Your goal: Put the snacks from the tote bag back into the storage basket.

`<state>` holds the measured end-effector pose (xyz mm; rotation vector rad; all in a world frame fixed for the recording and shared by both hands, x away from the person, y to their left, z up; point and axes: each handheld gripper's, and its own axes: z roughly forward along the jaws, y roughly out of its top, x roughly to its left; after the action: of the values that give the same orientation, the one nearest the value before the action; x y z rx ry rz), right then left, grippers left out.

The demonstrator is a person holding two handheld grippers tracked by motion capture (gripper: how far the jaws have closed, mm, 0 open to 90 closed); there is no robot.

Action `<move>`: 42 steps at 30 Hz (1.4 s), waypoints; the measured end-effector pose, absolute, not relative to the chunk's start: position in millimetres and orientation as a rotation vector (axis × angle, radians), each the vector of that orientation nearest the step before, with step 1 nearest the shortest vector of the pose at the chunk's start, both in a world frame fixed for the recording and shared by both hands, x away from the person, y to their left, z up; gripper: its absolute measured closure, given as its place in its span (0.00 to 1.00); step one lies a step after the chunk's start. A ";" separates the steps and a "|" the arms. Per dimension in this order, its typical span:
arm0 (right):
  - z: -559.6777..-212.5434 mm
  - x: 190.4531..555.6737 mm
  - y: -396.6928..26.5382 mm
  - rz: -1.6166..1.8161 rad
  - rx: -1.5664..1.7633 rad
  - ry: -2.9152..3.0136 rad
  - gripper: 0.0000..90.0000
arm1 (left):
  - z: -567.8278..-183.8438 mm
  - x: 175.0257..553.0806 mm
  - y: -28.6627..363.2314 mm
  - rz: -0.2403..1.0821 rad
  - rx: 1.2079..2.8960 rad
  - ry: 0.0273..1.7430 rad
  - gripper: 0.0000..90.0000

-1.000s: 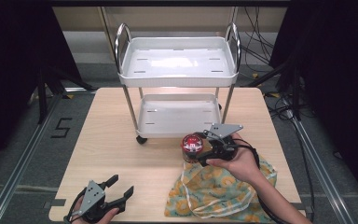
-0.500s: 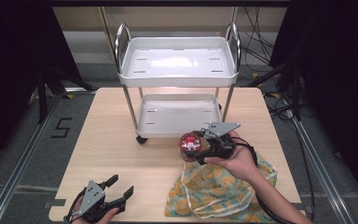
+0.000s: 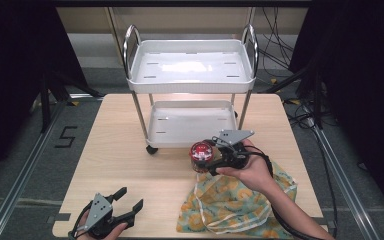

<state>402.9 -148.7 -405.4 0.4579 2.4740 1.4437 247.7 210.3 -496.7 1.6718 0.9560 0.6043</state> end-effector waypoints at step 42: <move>-402.7 414.3 -131.2 1.431 0.444 2.494 0.29 | -496.4 247.6 210.1 0.603 1.672 0.955 0.32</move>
<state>414.3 -131.2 -402.7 0.4437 2.4942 1.4314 247.6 210.1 -496.4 1.6718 0.9552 0.6025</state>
